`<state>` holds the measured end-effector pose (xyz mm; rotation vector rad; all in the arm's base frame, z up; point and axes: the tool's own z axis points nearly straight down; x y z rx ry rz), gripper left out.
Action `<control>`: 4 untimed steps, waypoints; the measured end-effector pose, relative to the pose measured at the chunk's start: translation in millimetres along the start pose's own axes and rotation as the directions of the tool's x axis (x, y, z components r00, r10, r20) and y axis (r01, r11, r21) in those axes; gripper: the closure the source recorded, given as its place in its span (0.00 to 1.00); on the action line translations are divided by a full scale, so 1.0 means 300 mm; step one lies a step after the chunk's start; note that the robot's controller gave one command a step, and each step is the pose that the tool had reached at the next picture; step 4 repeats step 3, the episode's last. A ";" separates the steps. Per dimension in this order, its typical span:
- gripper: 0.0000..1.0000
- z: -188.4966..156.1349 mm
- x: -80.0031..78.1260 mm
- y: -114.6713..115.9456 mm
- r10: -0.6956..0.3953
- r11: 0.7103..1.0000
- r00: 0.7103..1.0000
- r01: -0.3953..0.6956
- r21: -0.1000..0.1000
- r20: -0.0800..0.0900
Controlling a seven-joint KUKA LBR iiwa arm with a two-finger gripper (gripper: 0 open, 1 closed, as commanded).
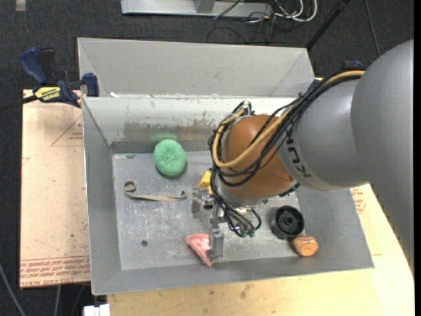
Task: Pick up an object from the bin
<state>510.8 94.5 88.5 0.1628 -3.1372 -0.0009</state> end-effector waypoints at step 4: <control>1.00 0.062 0.045 0.022 -0.169 0.986 0.986 0.169 -0.001 0.001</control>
Offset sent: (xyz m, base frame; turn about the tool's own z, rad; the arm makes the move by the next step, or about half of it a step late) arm -0.0145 0.0046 -0.0185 -0.1719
